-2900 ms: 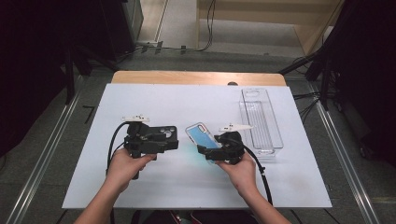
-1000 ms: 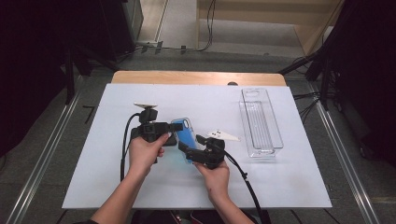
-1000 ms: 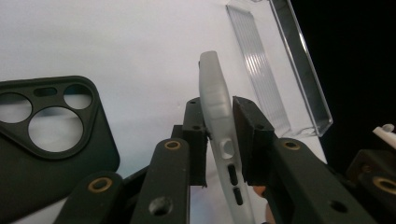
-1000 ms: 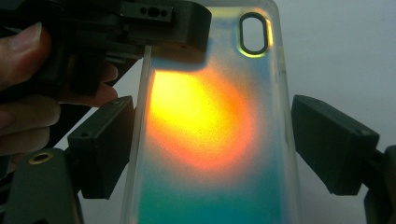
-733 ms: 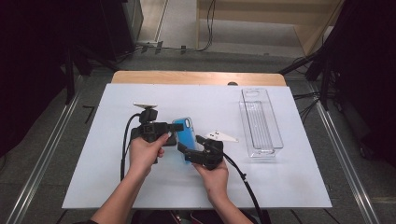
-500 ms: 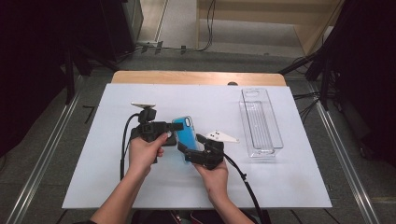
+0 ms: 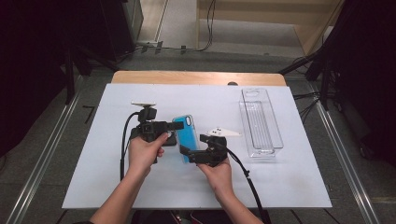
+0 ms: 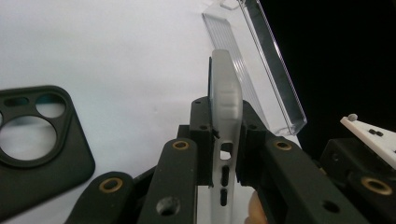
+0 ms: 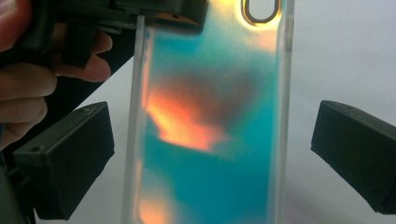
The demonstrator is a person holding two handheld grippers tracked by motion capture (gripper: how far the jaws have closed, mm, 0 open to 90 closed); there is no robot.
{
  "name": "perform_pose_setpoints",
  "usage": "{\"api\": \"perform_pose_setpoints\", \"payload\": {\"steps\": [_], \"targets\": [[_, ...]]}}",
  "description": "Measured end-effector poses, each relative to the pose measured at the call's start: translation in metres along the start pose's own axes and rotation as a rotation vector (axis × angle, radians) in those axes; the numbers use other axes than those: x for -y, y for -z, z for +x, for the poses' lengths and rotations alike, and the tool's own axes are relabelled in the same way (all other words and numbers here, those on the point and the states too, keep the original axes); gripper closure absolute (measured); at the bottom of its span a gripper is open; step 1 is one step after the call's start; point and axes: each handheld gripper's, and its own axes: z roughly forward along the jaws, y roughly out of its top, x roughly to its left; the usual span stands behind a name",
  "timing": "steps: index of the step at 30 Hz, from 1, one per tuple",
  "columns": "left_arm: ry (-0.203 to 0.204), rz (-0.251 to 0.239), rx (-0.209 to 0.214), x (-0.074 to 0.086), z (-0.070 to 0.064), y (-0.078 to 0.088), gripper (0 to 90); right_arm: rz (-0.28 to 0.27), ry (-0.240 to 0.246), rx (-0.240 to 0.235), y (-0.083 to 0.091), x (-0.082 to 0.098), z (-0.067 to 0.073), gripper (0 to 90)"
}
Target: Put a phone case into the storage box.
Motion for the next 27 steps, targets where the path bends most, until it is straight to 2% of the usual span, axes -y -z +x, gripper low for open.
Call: {"api": "perform_pose_setpoints", "payload": {"steps": [1,3,4,6,7,10,11,13,14,15,18,21,27], "targets": [[-0.006,-0.006,-0.006,0.000,0.000,0.000,81.1,0.007,0.009,-0.014,0.001,-0.001,-0.002,0.0],[-0.051,-0.040,-0.032,0.001,-0.002,0.003,81.1,0.019,0.028,-0.021,0.003,-0.003,-0.004,0.0],[-0.051,-0.040,-0.032,0.001,-0.002,0.003,81.1,0.019,0.028,-0.021,0.003,-0.003,-0.004,0.0],[-0.093,-0.057,-0.052,0.003,-0.004,0.004,81.0,0.036,0.044,-0.010,0.006,-0.007,-0.005,0.0],[-0.140,-0.090,-0.054,0.005,-0.007,0.004,81.0,0.047,0.056,-0.003,0.008,-0.010,-0.005,0.0],[-0.188,-0.131,-0.055,0.008,-0.009,0.005,81.0,0.059,0.087,0.006,0.014,-0.016,-0.006,0.0],[-0.188,-0.131,-0.055,0.008,-0.009,0.005,81.0,0.059,0.087,0.006,0.014,-0.016,-0.006,0.0],[-0.218,-0.154,-0.061,0.010,-0.010,0.006,81.0,0.061,0.096,0.006,0.018,-0.019,-0.005,0.0],[-0.241,-0.183,-0.070,0.012,-0.011,0.006,81.0,0.067,0.105,0.005,0.021,-0.019,-0.006,0.0],[-0.241,-0.183,-0.070,0.012,-0.011,0.006,80.9,0.067,0.105,0.005,0.021,-0.019,-0.006,0.0],[-0.291,-0.233,-0.089,0.018,-0.013,0.007,80.9,0.083,0.118,0.014,0.025,-0.019,-0.009,0.0],[-0.309,-0.244,-0.086,0.020,-0.014,0.006,81.0,0.090,0.111,0.004,0.026,-0.019,-0.012,0.0],[-0.367,-0.290,-0.091,0.027,-0.020,0.006,81.0,0.119,0.151,-0.005,0.027,-0.014,-0.014,0.0]]}}
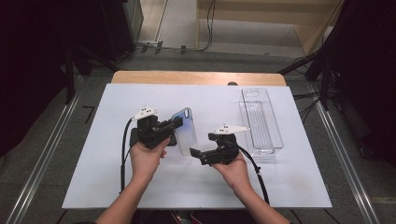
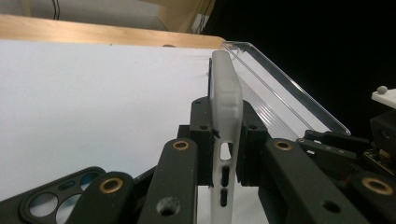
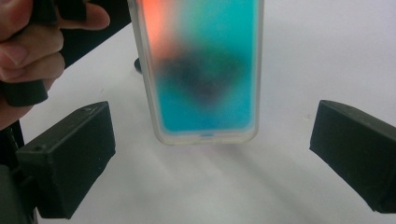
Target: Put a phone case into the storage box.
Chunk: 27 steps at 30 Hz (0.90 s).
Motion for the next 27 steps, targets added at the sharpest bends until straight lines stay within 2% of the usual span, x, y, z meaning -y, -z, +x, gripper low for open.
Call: {"api": "perform_pose_setpoints", "payload": {"steps": [3,8,13,17,18,22,27], "targets": [[-0.005,-0.008,0.005,0.001,-0.001,0.001,81.0,0.000,0.018,-0.003,0.002,0.000,-0.001,0.0],[0.019,-0.007,0.031,0.003,-0.002,-0.001,80.9,0.000,0.048,-0.008,0.005,-0.001,-0.001,0.0],[0.014,0.003,0.041,0.004,-0.006,-0.002,81.0,-0.010,0.054,-0.002,0.007,-0.003,0.002,0.0],[0.027,0.023,0.053,0.004,-0.008,-0.005,81.0,0.004,0.045,0.011,0.008,-0.007,0.006,0.0],[0.028,0.033,0.057,0.004,-0.010,-0.006,80.9,0.003,0.056,0.036,0.009,-0.010,0.009,0.0],[0.021,0.040,0.067,0.006,-0.018,-0.007,80.9,-0.008,0.035,0.054,0.010,-0.015,0.012,0.0],[0.019,0.051,0.077,0.008,-0.025,-0.008,80.9,-0.012,0.037,0.083,0.008,-0.018,0.015,0.0]]}}
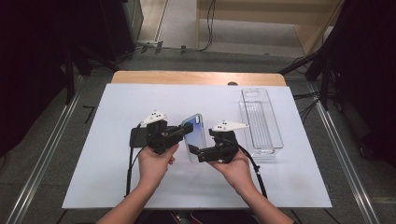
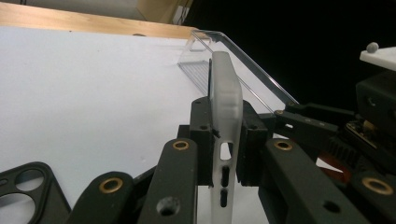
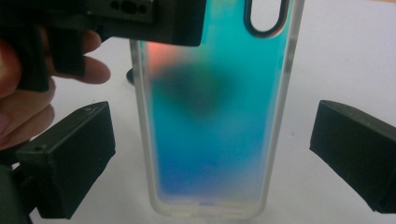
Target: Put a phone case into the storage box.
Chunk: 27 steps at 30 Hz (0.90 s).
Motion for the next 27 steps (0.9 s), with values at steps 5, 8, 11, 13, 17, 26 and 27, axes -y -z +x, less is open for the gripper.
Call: {"api": "perform_pose_setpoints", "payload": {"steps": [5,8,11,13,17,26,27], "targets": [[0.021,0.009,0.016,0.003,-0.003,-0.003,80.9,0.011,0.017,0.028,-0.002,-0.001,0.001,0.0],[0.025,0.012,0.021,0.003,-0.004,-0.004,80.9,0.021,0.013,0.042,-0.003,-0.001,0.002,0.0],[0.027,0.021,0.031,0.005,-0.008,-0.005,80.9,0.018,0.010,0.043,-0.005,-0.002,0.003,0.0],[0.026,0.021,0.036,0.006,-0.010,-0.005,80.9,0.014,0.012,0.036,-0.005,-0.002,0.003,6.9],[0.025,0.021,0.041,0.007,-0.013,-0.006,80.9,0.001,0.020,0.033,-0.003,-0.003,0.003,10.7],[0.032,0.019,0.047,0.010,-0.016,-0.007,80.7,0.002,0.022,0.041,-0.001,-0.004,0.003,14.4],[0.032,0.019,0.047,0.010,-0.016,-0.007,80.7,0.002,0.022,0.041,-0.001,-0.004,0.003,14.4]]}}
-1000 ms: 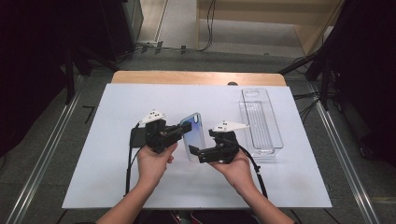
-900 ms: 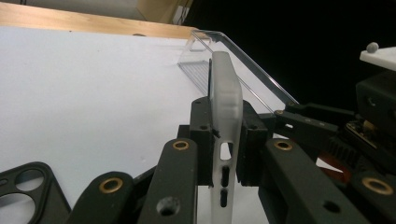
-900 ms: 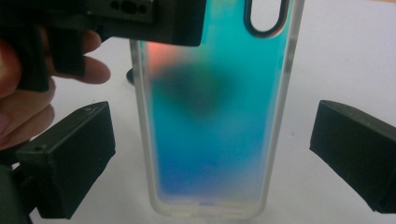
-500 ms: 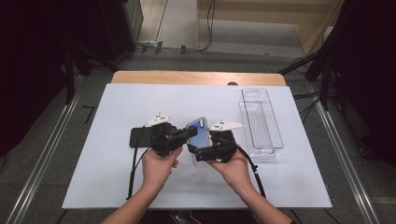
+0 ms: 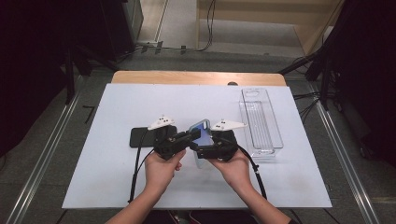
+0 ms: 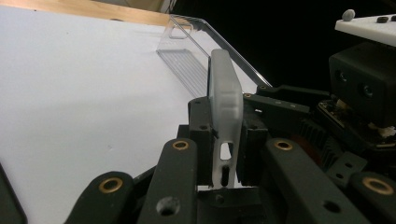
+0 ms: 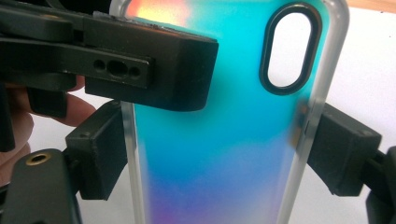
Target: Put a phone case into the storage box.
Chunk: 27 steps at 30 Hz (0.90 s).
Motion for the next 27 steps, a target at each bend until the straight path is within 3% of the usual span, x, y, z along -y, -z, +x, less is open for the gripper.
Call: {"api": "perform_pose_setpoints", "payload": {"steps": [3,7,11,16,23,27], "targets": [[0.002,-0.002,0.001,0.000,0.000,0.000,80.6,0.001,-0.002,-0.004,0.000,-0.001,0.000,14.7],[0.001,-0.013,0.008,-0.003,0.000,0.004,62.3,0.003,-0.006,-0.005,0.002,-0.002,-0.002,14.8],[-0.010,-0.005,0.009,-0.009,0.000,0.012,54.9,0.008,-0.015,-0.002,0.004,-0.003,-0.006,14.7],[0.005,0.010,0.021,-0.015,0.004,0.021,43.7,0.010,-0.014,0.004,0.007,-0.004,-0.013,14.7],[-0.010,0.117,0.083,-0.018,0.017,0.026,37.3,0.014,0.001,-0.012,0.009,-0.004,-0.018,14.7],[-0.022,0.148,0.107,-0.017,0.024,0.030,37.2,0.015,0.000,-0.027,0.010,-0.004,-0.021,14.7]]}}
